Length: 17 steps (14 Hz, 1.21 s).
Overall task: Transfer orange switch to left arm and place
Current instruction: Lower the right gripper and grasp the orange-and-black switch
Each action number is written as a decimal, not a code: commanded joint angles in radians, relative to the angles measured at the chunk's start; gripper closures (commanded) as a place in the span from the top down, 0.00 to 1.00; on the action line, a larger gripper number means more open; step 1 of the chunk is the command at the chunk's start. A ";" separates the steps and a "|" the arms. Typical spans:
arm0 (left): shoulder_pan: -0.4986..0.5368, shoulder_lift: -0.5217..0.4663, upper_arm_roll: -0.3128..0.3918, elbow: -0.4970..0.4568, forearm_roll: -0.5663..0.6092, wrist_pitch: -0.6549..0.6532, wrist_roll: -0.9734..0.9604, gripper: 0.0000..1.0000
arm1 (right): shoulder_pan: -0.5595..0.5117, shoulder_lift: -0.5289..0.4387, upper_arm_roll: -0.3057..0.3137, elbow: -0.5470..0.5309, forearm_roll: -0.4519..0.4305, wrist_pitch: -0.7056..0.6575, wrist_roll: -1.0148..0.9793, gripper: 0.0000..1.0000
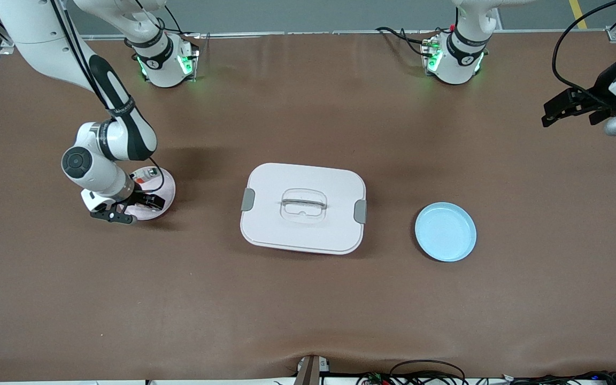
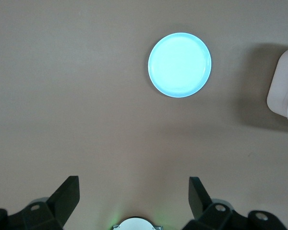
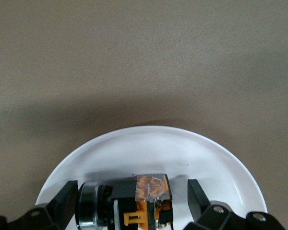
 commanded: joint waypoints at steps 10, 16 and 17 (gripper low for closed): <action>0.015 -0.012 0.005 0.013 -0.031 -0.054 0.014 1.00 | -0.011 -0.002 0.011 0.017 0.005 -0.074 0.020 0.00; 0.034 -0.011 -0.006 0.018 -0.034 -0.054 0.011 1.00 | 0.005 -0.064 0.017 0.108 0.114 -0.338 0.106 0.00; 0.032 -0.011 -0.009 0.016 -0.034 -0.054 0.011 1.00 | 0.015 -0.072 0.017 0.135 0.161 -0.397 0.109 0.00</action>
